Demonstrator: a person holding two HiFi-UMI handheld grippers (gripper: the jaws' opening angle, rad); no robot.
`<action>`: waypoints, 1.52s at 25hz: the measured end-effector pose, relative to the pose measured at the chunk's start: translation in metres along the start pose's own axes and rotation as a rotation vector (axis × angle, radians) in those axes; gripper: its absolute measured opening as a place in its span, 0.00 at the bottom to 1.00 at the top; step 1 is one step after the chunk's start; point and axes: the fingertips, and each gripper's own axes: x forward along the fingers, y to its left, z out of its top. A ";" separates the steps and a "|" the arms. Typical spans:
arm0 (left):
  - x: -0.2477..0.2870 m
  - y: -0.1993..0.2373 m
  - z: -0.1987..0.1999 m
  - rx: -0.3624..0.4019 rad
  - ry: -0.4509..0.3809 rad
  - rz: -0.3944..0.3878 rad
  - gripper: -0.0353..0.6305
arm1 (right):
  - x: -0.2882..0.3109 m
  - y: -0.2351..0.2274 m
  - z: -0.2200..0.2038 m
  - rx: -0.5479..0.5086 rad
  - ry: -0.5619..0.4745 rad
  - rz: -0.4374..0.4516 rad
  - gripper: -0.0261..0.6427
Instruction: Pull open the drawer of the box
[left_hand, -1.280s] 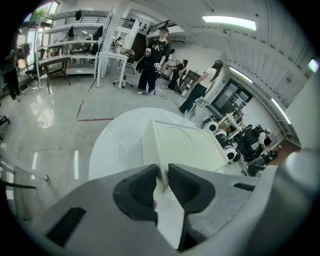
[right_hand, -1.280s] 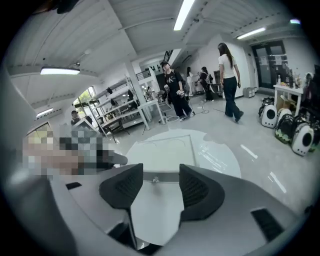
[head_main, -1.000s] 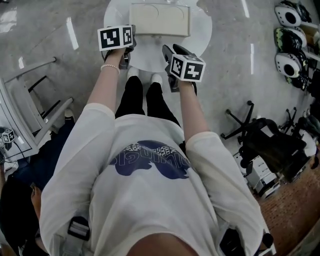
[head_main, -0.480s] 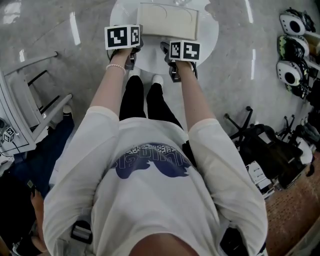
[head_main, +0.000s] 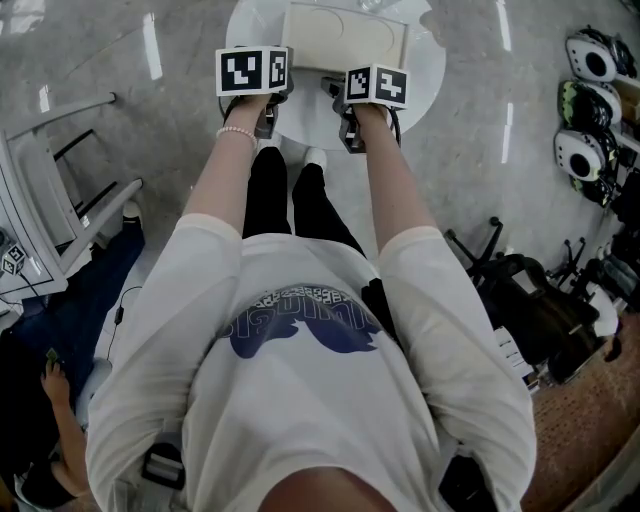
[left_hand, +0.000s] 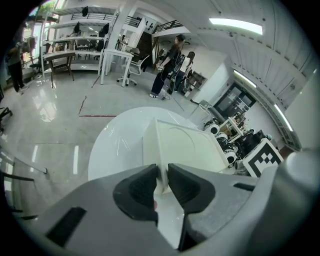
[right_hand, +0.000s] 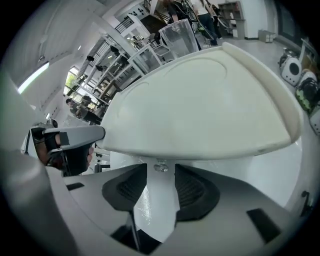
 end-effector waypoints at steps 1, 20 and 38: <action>0.000 0.000 0.000 0.000 0.000 0.001 0.18 | 0.000 0.000 0.001 0.007 0.001 0.001 0.30; 0.000 0.001 0.000 -0.001 0.010 0.000 0.18 | 0.005 0.000 0.004 -0.019 0.060 0.003 0.14; -0.001 0.001 0.001 -0.001 0.020 0.013 0.18 | 0.003 0.002 -0.001 0.018 0.032 0.018 0.14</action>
